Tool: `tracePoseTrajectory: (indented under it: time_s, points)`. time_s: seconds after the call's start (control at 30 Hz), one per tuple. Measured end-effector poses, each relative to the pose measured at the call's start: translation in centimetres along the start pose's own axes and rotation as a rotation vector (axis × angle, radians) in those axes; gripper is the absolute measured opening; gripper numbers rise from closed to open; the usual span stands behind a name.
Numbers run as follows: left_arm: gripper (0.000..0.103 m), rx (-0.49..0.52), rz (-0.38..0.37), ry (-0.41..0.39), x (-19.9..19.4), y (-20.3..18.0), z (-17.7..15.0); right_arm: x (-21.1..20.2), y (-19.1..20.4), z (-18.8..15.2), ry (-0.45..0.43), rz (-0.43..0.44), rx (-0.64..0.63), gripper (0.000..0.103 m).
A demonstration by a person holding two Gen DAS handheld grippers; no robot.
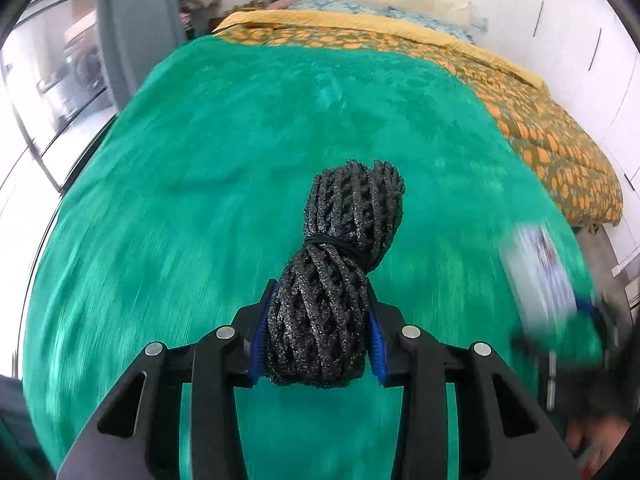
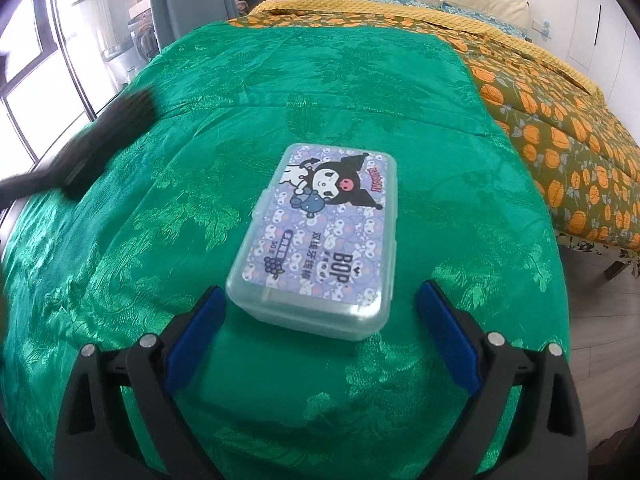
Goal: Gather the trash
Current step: 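Grasp the black mesh nets with the left tool while the right tool approaches the box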
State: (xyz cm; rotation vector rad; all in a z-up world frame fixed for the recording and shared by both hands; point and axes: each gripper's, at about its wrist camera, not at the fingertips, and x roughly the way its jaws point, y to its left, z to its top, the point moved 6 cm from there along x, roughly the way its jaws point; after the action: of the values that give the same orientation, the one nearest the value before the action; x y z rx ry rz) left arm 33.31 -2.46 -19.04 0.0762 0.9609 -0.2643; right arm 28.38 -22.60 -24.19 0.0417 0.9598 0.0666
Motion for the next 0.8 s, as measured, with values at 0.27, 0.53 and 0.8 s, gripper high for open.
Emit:
tracePoseTrajectory:
  time_s: [0.27,0.53,0.8]
  points:
    - [0.053,-0.053,0.057,-0.007,-4.0,0.7,-9.8,-0.1,0.0,0.0,-0.001,-0.007,-0.005,0.093]
    - [0.092,-0.044,0.109,-0.009,-3.7,1.4,-10.9,-1.4,0.3,0.8,-0.028,0.005,0.059,0.093]
    - [0.097,-0.051,0.134,-0.001,-3.6,1.5,-11.0,-0.4,0.9,0.9,-0.014,-0.047,0.054,0.062]
